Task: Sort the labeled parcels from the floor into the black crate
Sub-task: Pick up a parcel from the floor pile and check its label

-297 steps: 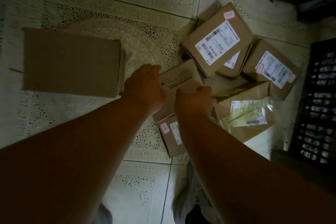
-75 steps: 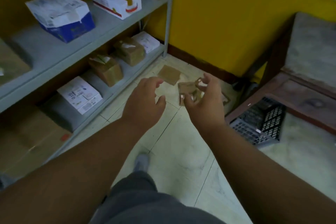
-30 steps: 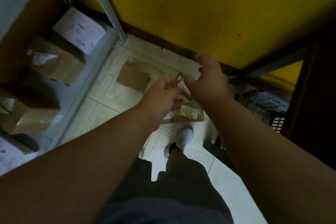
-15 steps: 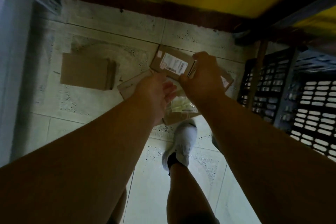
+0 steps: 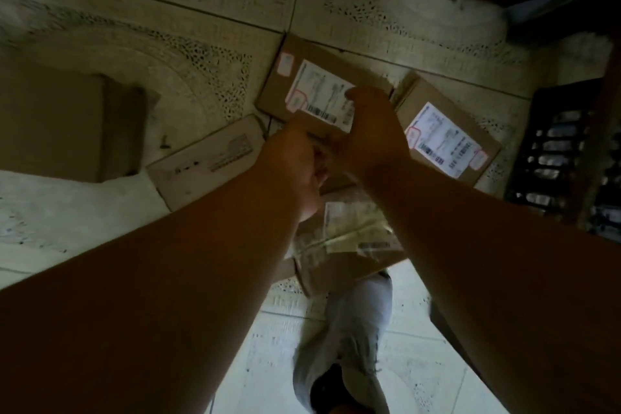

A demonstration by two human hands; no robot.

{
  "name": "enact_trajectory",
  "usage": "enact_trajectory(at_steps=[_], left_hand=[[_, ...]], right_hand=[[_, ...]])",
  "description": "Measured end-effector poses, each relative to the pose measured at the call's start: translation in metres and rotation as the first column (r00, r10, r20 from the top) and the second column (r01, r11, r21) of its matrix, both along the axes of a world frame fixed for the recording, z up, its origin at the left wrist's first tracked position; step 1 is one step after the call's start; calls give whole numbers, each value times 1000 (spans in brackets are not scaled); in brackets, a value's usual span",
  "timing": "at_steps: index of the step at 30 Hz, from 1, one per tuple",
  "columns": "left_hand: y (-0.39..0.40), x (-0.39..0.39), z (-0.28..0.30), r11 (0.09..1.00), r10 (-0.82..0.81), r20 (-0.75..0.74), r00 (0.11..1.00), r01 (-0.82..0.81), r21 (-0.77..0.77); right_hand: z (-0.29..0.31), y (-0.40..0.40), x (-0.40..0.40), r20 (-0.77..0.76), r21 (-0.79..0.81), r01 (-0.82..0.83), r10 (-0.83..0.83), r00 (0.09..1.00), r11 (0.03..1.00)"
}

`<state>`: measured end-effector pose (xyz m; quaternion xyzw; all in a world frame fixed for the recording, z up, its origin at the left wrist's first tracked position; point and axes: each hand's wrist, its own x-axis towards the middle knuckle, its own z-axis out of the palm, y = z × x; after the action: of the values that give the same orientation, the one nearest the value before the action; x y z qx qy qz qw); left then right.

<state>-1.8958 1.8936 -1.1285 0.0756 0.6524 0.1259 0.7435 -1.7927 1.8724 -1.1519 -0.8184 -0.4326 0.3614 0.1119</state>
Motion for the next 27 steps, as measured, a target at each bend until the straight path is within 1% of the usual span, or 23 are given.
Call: enact_trajectory(at_steps=[2, 5, 7, 10, 11, 13, 16, 18, 19, 21, 22, 24, 27], left_hand=[[11, 6, -22, 999, 30, -14, 999, -30, -23], [25, 12, -43, 997, 57, -23, 998, -58, -41], [32, 14, -53, 999, 28, -35, 999, -29, -25], [42, 11, -50, 1000, 11, -19, 1000, -11, 8], [43, 8, -48, 1000, -14, -8, 1000, 14, 25], [48, 3, -39, 989, -124, -7, 992, 124, 76], [63, 2, -28, 948, -242, -99, 965, 257, 189], [76, 3, -26, 912, -319, -158, 934, 348, 218], [82, 4, -29, 900, -339, -181, 923, 374, 223], [88, 7, -43, 857, -380, -271, 884, 447, 255], [89, 8, -51, 827, -407, -324, 854, 495, 268], [90, 9, -66, 793, -433, -373, 820, 544, 275], [94, 4, -65, 811, -424, -368, 828, 527, 252]], right_hand=[[-22, 20, 12, -27, -21, 0, 0, 1000, 1000], [-46, 48, 24, -29, -124, -32, 28, 999, 992], [-53, 61, 28, -90, -168, 3, -19, 996, 986], [-49, 74, 33, -82, -256, 27, -50, 995, 966], [-45, 77, 36, -90, -300, 52, -82, 993, 953], [-37, 80, 46, -132, -352, 145, -202, 971, 925], [-31, 75, 58, -265, -401, 296, -419, 868, 867], [-36, 70, 58, -278, -407, 369, -498, 822, 836], [-41, 69, 56, -250, -395, 407, -523, 815, 824], [-54, 69, 51, -146, -354, 457, -531, 835, 816], [-60, 71, 46, -130, -339, 474, -540, 832, 812], [-70, 75, 34, -189, -325, 515, -588, 786, 793], [-65, 78, 26, -229, -219, 588, -627, 744, 778]])
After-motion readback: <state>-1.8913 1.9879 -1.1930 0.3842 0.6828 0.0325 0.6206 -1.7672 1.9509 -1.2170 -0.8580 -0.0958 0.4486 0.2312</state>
